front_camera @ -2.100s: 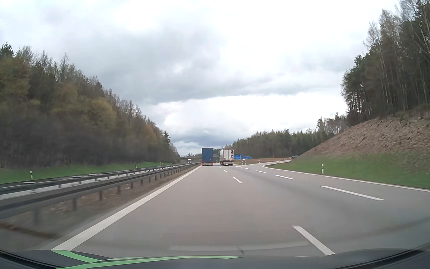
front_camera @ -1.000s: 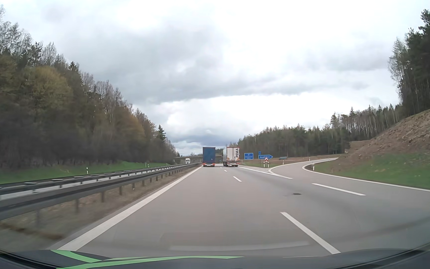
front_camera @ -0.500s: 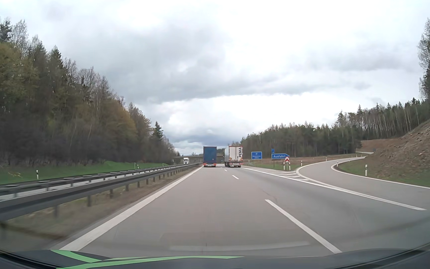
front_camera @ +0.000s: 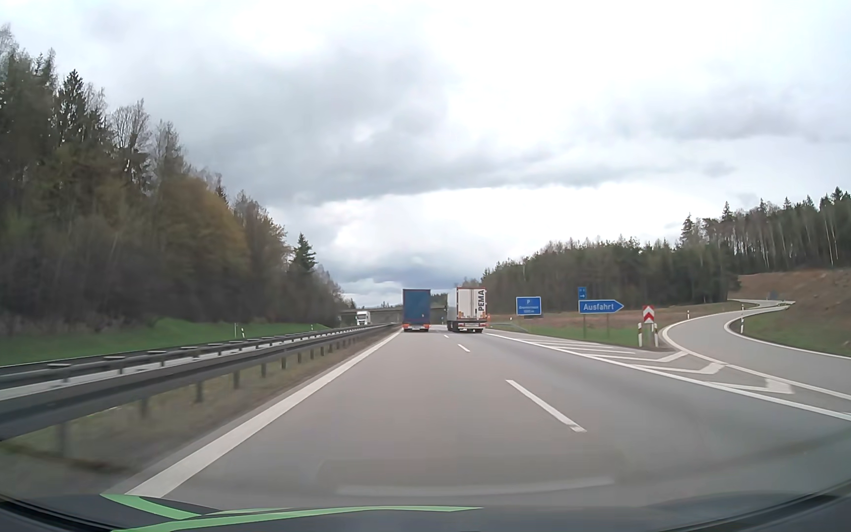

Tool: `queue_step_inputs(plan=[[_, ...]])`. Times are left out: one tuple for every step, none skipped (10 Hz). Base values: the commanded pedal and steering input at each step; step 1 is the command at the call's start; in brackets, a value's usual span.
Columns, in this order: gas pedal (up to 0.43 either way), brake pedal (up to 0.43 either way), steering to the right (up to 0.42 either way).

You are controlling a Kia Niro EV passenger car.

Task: Follow the waypoints while adhering to traffic rules and regulations

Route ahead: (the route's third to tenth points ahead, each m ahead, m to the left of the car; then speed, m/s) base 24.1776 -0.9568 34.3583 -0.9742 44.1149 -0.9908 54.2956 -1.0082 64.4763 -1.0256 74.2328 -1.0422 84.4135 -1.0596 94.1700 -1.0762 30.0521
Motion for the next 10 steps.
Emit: queue_step_inputs(plan=[[0.000, 0.000, -0.004], [0.000, 0.000, -0.004], [0.000, 0.000, -0.004], [0.000, 0.000, -0.003], [0.000, 0.000, -0.004], [0.000, 0.000, -0.004], [0.000, 0.000, -0.004], [0.000, 0.000, -0.003], [0.000, 0.000, -0.004], [0.000, 0.000, -0.004]])
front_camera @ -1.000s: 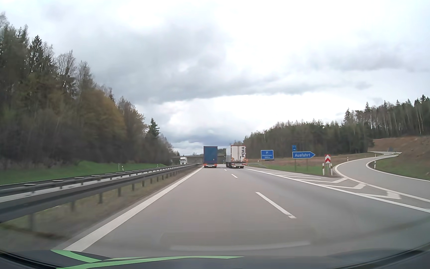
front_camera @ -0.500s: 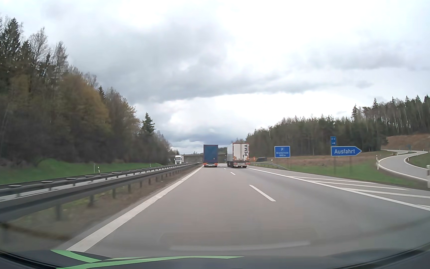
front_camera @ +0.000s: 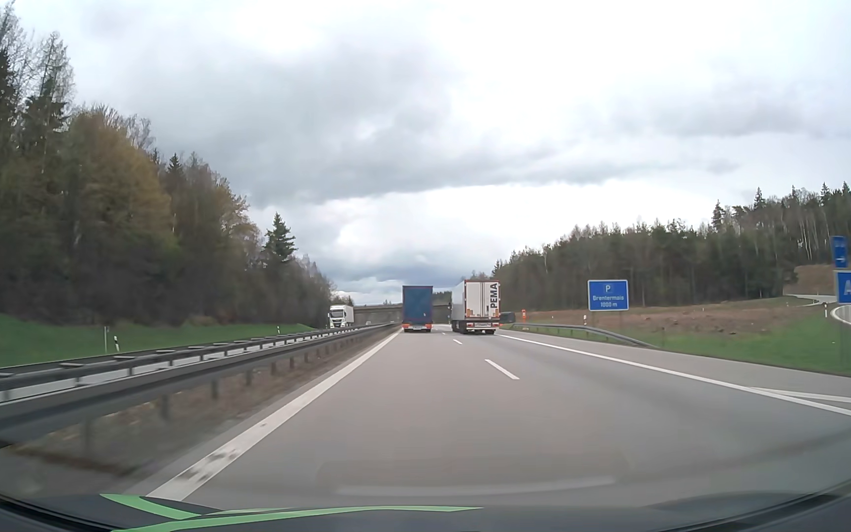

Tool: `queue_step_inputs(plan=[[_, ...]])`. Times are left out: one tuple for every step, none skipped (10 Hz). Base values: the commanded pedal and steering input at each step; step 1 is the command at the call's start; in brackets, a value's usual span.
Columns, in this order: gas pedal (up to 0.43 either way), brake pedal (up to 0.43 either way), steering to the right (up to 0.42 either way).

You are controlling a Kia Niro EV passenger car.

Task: Follow the waypoints while adhering to traffic rules and regulations

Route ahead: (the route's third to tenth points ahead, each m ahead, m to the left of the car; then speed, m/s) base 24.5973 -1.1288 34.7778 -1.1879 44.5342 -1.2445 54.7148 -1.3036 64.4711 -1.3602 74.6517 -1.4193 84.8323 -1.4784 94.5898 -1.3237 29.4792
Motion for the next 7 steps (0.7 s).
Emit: queue_step_inputs(plan=[[0.000, 0.000, -0.003], [0.000, 0.000, -0.003], [0.000, 0.000, -0.003], [0.000, 0.000, -0.003], [0.000, 0.000, -0.003], [0.000, 0.000, -0.003], [0.000, 0.000, -0.003]])
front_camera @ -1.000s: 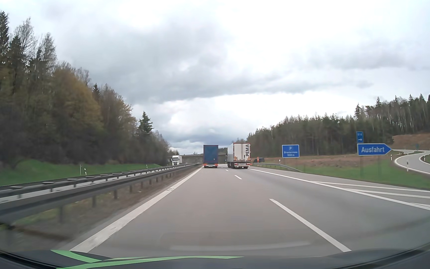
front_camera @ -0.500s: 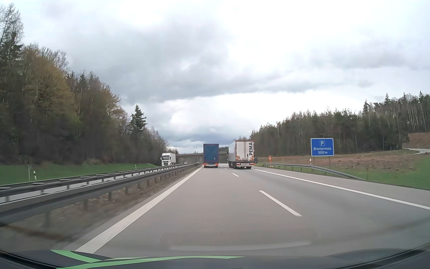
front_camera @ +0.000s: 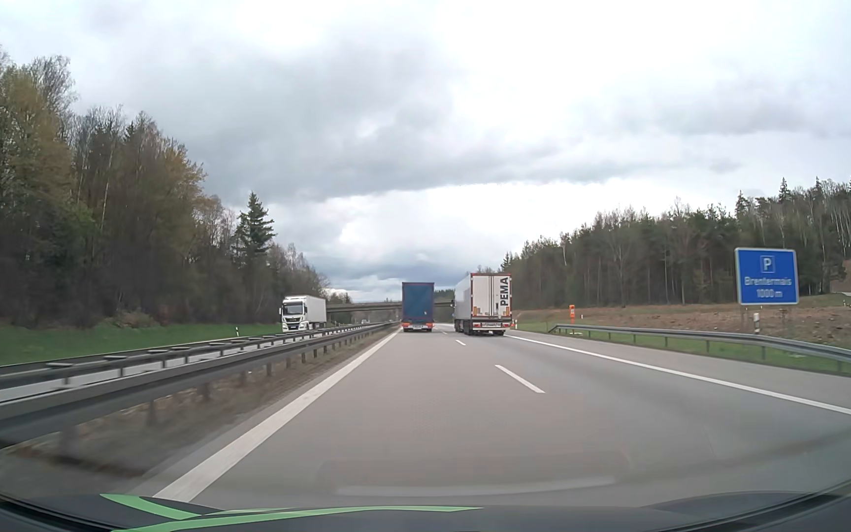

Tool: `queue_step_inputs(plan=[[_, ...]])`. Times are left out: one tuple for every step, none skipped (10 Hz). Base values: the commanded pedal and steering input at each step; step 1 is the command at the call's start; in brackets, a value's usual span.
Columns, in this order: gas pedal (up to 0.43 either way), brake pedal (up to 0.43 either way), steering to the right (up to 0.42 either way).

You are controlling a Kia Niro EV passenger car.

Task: Follow the waypoints while adhering to traffic rules and regulations

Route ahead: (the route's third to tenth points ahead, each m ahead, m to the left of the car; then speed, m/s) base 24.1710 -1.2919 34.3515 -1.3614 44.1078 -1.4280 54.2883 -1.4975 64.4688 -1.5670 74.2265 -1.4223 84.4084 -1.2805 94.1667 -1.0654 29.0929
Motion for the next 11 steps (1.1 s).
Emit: queue_step_inputs(plan=[[0.000, 0.000, -0.002], [0.000, 0.000, -0.002], [0.000, 0.000, -0.003], [0.000, 0.000, -0.003], [0.000, 0.000, -0.003], [0.000, 0.000, -0.003], [0.000, 0.000, -0.003], [0.000, 0.000, -0.004], [0.020, 0.000, -0.004], [0.039, 0.000, -0.004], [0.059, 0.000, -0.004]])
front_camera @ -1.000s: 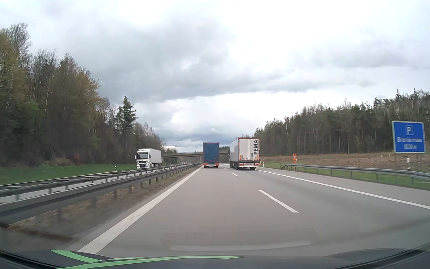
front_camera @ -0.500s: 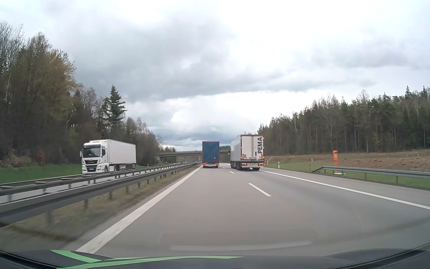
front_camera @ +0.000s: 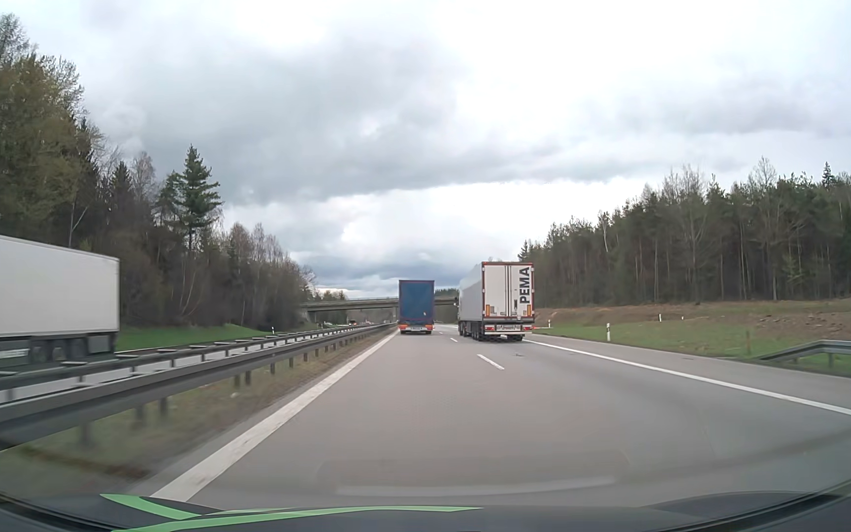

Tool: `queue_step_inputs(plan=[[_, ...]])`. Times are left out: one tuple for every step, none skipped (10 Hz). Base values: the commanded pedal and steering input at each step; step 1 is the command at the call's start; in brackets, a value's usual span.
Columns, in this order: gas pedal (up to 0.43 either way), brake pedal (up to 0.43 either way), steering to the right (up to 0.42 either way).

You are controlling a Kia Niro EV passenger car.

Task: Follow the waypoints while adhering to traffic rules and regulations

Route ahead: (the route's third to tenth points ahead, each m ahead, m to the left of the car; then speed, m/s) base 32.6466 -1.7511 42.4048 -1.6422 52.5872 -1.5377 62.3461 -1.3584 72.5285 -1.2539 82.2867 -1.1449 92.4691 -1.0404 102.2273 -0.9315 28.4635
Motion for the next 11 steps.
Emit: queue_step_inputs(plan=[[0.067, 0.000, -0.004], [0.087, 0.000, -0.004], [0.098, 0.000, -0.004], [0.110, 0.000, -0.004], [0.110, 0.000, -0.004], [0.118, 0.000, -0.005], [0.118, 0.000, -0.005], [0.118, 0.000, -0.006], [0.118, 0.000, -0.005], [0.118, 0.000, -0.005], [0.118, 0.000, -0.005]])
